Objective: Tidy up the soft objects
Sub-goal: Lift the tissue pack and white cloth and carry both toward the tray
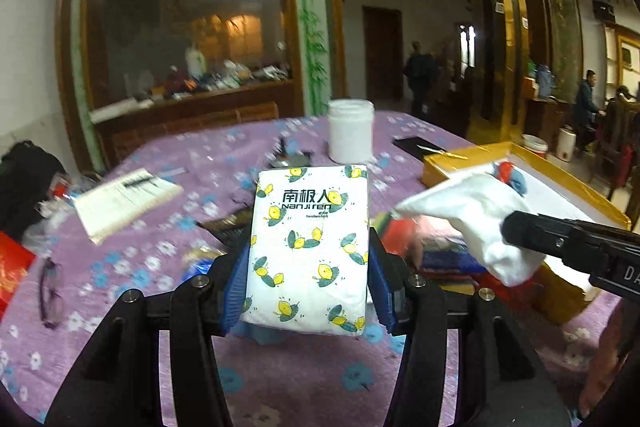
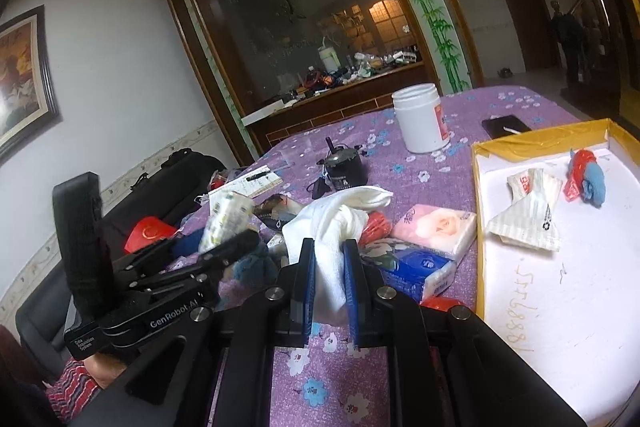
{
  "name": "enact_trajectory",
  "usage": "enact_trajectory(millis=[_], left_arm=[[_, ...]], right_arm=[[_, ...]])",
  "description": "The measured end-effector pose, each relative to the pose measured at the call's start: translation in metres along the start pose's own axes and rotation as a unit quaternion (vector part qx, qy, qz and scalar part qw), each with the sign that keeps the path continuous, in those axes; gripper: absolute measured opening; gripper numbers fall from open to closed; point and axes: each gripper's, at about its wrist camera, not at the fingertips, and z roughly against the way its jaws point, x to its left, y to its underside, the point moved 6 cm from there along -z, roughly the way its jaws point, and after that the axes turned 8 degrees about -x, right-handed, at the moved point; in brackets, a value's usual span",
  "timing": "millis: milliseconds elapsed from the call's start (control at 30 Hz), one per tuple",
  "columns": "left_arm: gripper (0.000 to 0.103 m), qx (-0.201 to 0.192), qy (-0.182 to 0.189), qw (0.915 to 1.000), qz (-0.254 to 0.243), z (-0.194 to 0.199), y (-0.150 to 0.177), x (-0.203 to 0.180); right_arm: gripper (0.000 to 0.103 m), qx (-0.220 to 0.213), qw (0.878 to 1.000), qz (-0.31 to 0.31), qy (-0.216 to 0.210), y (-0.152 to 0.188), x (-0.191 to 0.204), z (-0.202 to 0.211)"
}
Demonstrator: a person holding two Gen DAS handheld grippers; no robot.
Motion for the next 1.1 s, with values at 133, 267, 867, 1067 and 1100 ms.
enact_trajectory(millis=[133, 267, 867, 1067, 1100], left_arm=[[0.051, -0.014, -0.021, 0.9997, -0.005, 0.001, -0.002, 0.005], [0.051, -0.023, -0.033, 0.9991, -0.009, 0.003, -0.003, 0.008], [0.051, -0.038, -0.047, 0.9979, -0.024, 0.009, -0.005, 0.002], [0.051, -0.037, -0.048, 0.9978, -0.025, 0.009, -0.004, 0.001], [0.051, -0.036, -0.049, 0.9978, -0.025, 0.009, -0.004, 0.002]], right_arm=[[0.014, -0.006, 1.000, 0.006, 0.001, -0.001, 0.002, 0.001], [0.014, -0.008, 1.000, 0.006, 0.003, -0.003, 0.000, 0.002], [0.014, -0.019, 1.000, 0.010, 0.011, -0.005, 0.000, 0.010], [0.014, -0.020, 1.000, 0.008, 0.012, -0.005, -0.001, 0.009], [0.014, -0.020, 1.000, 0.008, 0.012, -0.005, -0.001, 0.010]])
